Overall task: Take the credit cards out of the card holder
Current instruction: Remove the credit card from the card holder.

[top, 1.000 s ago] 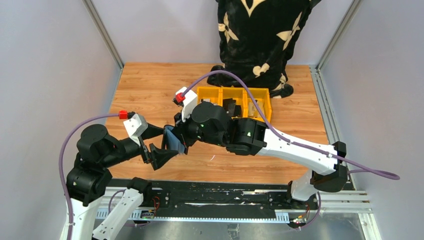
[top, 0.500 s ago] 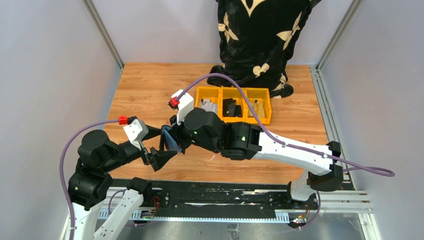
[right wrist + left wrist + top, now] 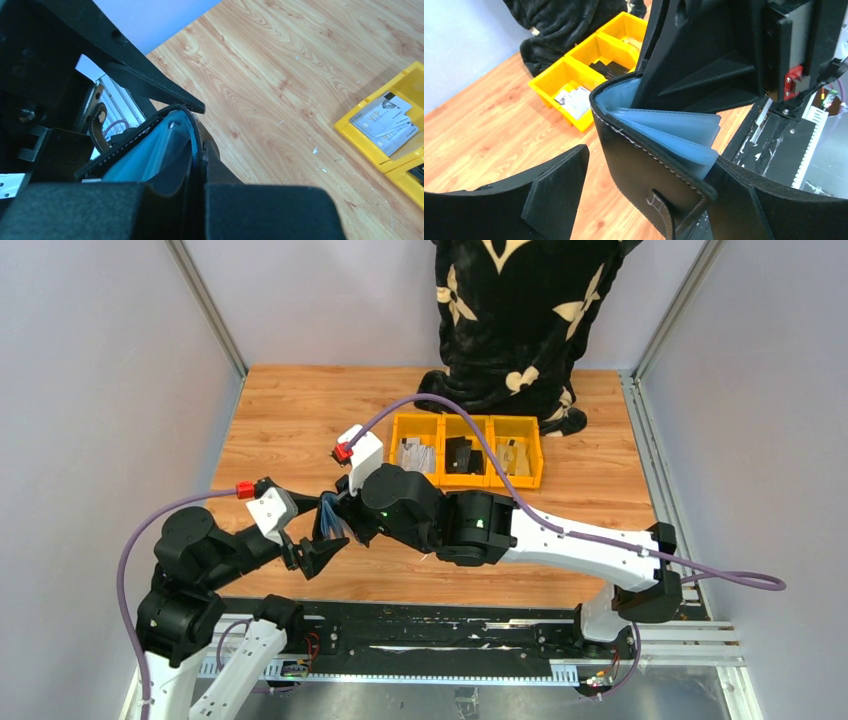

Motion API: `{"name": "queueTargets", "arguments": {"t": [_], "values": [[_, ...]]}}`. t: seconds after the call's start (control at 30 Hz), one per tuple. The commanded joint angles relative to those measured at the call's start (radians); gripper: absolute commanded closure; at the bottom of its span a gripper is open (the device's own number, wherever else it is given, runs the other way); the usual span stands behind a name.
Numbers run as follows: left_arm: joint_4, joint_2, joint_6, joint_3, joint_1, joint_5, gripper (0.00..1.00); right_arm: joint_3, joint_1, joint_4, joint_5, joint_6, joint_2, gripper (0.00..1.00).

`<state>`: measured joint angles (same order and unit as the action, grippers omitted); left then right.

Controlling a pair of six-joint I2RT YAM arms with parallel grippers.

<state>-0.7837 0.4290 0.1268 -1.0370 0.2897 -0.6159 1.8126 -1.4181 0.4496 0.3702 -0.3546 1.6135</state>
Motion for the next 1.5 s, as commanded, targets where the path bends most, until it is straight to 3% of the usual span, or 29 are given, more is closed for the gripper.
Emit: {"name": "queueTargets", "arguments": {"t": [0.0,0.4,0.53,0.77,0.93,1.47], "values": [[-0.047,-0.012,0.112,-0.033,0.000,0.009,0.14,-0.039,-0.017,-0.048,0.032,0.018,-0.065,1.00],[-0.085,-0.013,0.167,-0.067,0.000,-0.014,0.16,-0.150,-0.012,-0.126,-0.022,0.046,-0.152,1.00],[-0.102,-0.013,0.174,-0.087,0.000,-0.077,0.16,-0.208,0.004,-0.179,-0.127,0.088,-0.198,1.00],[-0.112,-0.008,0.159,-0.115,0.000,-0.134,0.12,-0.310,0.058,-0.273,-0.437,0.106,-0.266,1.00],[-0.119,-0.004,0.133,-0.128,0.000,-0.202,0.05,-0.320,0.081,-0.280,-0.502,0.103,-0.270,1.00],[-0.169,0.020,0.135,-0.157,0.001,-0.277,0.05,-0.386,0.189,-0.330,-0.743,0.059,-0.320,1.00]]}}
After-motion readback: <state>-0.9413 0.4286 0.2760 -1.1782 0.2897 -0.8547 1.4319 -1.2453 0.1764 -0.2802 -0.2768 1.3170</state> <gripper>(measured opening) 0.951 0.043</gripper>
